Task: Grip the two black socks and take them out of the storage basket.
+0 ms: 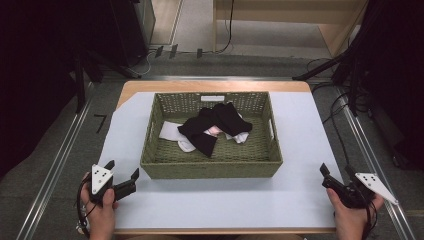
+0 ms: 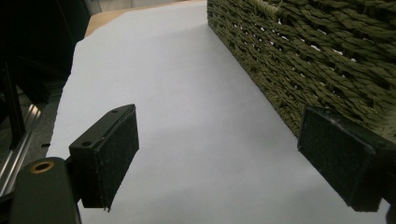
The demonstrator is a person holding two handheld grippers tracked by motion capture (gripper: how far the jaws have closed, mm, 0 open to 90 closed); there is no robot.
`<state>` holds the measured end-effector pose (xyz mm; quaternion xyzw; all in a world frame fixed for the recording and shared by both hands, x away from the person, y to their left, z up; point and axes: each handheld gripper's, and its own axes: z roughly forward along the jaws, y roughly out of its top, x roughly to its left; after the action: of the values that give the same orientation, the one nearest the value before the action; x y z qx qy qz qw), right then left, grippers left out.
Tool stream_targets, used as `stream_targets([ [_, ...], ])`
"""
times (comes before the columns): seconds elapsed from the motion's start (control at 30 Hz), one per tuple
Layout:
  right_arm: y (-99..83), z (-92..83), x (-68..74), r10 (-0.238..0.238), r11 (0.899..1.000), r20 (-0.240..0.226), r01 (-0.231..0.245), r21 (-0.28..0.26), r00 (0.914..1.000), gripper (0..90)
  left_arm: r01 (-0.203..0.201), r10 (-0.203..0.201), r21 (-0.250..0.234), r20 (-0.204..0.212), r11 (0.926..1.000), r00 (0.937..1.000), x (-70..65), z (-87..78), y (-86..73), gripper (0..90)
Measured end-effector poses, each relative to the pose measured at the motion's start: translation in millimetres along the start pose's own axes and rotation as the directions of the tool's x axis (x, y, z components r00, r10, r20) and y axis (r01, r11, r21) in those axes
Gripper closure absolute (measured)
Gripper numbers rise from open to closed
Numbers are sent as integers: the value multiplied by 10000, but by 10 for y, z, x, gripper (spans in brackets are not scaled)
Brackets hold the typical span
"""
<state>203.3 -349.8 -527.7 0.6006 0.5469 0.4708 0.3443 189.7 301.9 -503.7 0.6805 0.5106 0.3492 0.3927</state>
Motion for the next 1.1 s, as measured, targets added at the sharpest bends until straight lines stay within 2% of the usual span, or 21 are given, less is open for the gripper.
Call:
stream_targets([
  [0.1,5,11,-3,-56,10000,-134,57,71,9999,179,-9,9,-6,-26,10000,10000,-2,0,0,137],
  [0.2,2,-1,15,-196,9998,37,196,0,9998,284,-19,19,-46,-16,10000,10000,-1,-6,-2,137],
  [0.33,7,-7,20,-73,10000,233,75,-62,9997,312,-40,39,-66,-17,10000,10000,-3,-9,-3,137],
  [0.5,55,-5,40,195,9998,129,-194,-68,9997,325,-16,16,-82,-15,10000,10000,-1,-9,-3,137],
  [0.57,144,-8,106,149,9996,3,-149,-258,9999,334,12,-12,-205,-18,9998,10000,-4,-14,-8,137],
  [0.73,304,14,237,261,9992,-233,-267,-291,9994,340,-32,31,-225,-23,9997,10000,-4,-21,-10,138],
  [0.83,391,35,313,112,9993,-392,-125,-340,9992,342,-59,58,-255,-40,9997,10000,-7,-21,-11,138],
  [0.97,475,66,377,150,9988,-564,-177,-467,9983,342,-10,10,-230,-8,9997,10000,-3,-20,-10,138],
  [1.1,608,122,507,47,9989,-772,-82,-453,9970,343,-12,12,-216,-1,9998,10000,0,-21,-10,137],
])
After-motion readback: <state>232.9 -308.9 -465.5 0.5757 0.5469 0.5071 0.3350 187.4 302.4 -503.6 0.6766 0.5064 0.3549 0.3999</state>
